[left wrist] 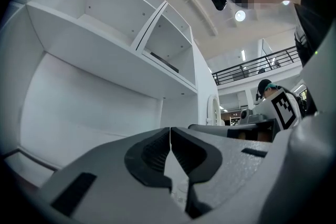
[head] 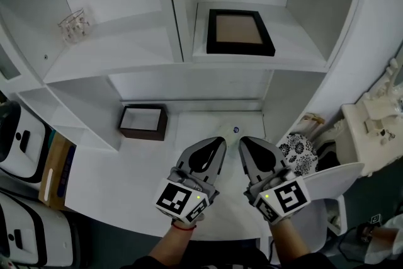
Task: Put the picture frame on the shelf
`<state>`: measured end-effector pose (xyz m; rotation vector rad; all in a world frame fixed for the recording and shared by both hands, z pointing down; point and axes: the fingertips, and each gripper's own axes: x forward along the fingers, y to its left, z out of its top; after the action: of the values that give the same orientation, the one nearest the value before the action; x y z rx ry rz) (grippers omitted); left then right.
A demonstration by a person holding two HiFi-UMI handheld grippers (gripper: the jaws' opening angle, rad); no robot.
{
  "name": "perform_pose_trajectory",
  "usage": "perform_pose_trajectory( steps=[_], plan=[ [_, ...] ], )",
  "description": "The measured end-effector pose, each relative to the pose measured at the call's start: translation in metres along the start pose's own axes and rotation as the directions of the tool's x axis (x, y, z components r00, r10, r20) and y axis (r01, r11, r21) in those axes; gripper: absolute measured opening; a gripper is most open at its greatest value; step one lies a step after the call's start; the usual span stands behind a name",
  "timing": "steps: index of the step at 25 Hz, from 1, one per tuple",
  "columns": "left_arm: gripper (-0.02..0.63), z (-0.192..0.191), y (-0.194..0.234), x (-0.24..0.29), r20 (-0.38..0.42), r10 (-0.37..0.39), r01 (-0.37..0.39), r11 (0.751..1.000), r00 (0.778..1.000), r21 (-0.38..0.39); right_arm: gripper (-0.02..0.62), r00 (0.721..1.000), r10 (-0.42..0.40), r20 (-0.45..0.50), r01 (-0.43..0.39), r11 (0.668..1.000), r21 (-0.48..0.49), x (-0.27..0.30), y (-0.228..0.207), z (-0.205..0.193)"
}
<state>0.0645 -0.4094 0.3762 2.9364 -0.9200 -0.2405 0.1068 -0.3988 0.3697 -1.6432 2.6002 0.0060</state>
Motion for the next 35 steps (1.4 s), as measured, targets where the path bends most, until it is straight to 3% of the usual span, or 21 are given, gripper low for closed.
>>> perform_pose_trajectory(
  steps=[12, 20, 35],
  plan=[
    [0.014, -0.031, -0.014, -0.030, -0.025, 0.042, -0.041, 0.999, 0.999, 0.018, 0.005, 0.998, -0.002, -0.060, 0.001, 1.000, -0.007, -0.028, 0.014, -0.034],
    [0.014, -0.051, -0.029, -0.051, -0.054, 0.068, -0.068, 0.998, 0.996, -0.011, 0.005, 0.996, 0.007, -0.093, -0.007, 1.000, 0.006, -0.050, 0.029, -0.050],
    [0.014, -0.045, -0.066, -0.081, -0.031, 0.108, -0.109, 0.994, 0.994, -0.021, 0.005, 0.997, 0.054, -0.057, -0.053, 0.998, 0.021, -0.087, 0.055, -0.045]
  ],
)
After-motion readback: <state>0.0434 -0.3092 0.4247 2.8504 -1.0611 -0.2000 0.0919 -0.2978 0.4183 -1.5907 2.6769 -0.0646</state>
